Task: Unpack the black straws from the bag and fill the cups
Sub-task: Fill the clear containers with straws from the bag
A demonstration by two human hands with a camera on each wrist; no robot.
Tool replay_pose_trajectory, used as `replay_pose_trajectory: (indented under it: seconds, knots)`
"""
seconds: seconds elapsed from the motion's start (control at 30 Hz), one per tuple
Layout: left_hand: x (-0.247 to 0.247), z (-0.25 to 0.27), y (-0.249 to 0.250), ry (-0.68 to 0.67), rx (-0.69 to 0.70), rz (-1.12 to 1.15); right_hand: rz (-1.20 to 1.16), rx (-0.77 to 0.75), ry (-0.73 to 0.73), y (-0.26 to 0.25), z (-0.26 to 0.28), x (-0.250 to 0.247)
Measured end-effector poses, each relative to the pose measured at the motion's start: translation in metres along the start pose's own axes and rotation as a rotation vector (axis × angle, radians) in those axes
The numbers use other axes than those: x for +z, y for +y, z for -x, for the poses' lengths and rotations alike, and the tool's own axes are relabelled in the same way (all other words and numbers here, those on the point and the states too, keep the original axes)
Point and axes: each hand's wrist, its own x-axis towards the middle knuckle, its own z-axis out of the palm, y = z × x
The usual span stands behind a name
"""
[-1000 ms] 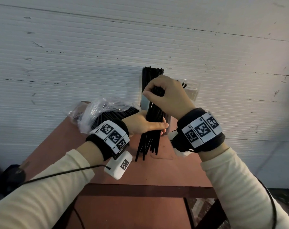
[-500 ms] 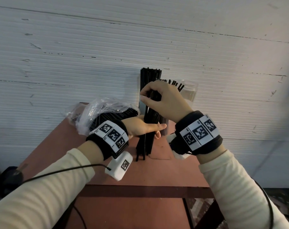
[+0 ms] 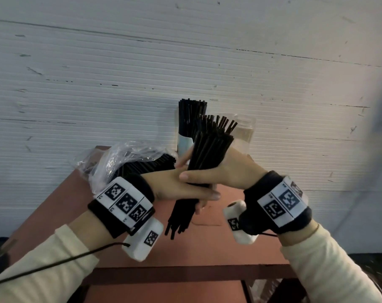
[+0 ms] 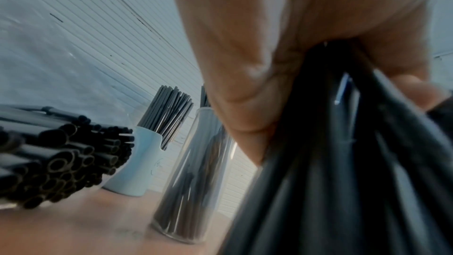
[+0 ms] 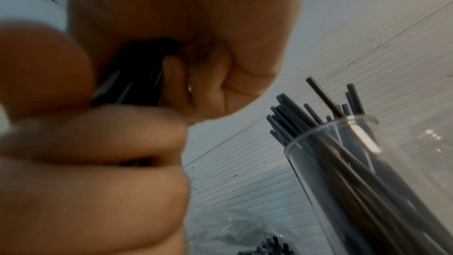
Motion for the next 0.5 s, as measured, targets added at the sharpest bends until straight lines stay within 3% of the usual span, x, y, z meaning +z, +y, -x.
replay_pose_trajectory:
  seconds: [0.13,0.27,0.33,0.4,0.5]
  knots:
    - [0.000,-0.010,-0.004,0.162,-0.015,0.103,-0.121,-0.105,0.175,0.004,-0.004,-0.008]
    - [-0.004,-0.024,-0.004,0.677,-0.007,0.022,-0.211,-0.101,0.382,0.004,-0.011,-0.045]
    - [-0.007,-0.037,-0.011,0.856,0.024,0.027,-0.245,-0.069,0.527,0.008,-0.017,-0.068]
    - [-0.011,-0.052,-0.018,0.874,0.030,0.080,-0.274,-0.037,0.623,0.015,-0.024,-0.088]
    - [-0.019,-0.071,-0.026,0.789,-0.045,0.081,-0.303,-0.006,0.675,0.024,-0.035,-0.111]
